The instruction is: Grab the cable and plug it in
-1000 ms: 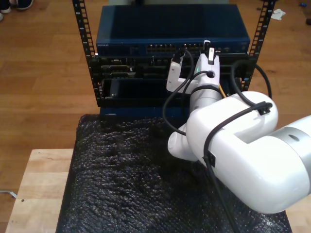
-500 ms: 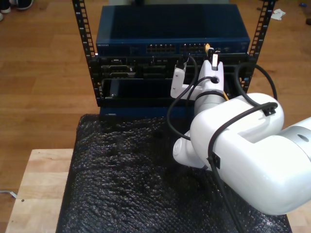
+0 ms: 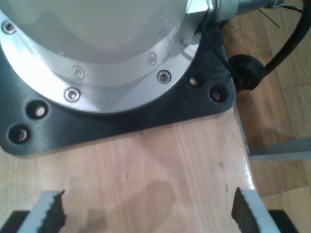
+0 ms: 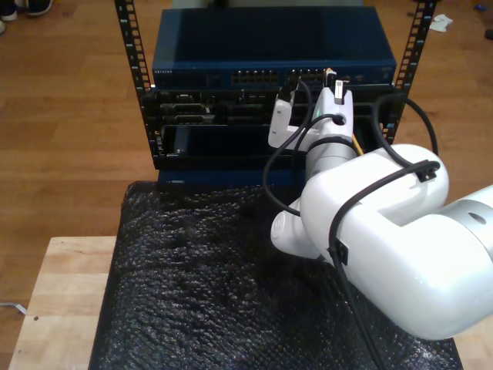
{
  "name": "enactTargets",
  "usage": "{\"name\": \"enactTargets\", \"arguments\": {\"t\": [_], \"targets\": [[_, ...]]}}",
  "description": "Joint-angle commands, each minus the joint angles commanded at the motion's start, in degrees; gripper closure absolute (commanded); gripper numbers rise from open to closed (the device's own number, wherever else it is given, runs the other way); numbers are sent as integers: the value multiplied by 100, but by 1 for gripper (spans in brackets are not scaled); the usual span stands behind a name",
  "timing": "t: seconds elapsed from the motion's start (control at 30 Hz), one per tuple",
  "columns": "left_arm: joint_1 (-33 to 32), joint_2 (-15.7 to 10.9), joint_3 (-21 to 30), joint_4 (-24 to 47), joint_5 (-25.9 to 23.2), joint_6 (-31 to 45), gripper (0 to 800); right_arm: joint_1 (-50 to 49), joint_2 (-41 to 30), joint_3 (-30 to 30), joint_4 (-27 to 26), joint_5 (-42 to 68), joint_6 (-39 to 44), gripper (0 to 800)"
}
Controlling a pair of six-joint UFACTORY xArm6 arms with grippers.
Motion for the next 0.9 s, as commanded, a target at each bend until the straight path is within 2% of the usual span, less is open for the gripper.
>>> {"name": "enactTargets", "arguments": {"t": [0.77,0.83,0.9], "targets": [[0,0,0,0,0,0,0,-35,202,-185,0,18,0,798],[0,0,0,0,0,0,0,-35,202,-176,0,18,0,755],[0,0,0,0,9,0,0,-35,176,-141,-18,26,0,606]]}}
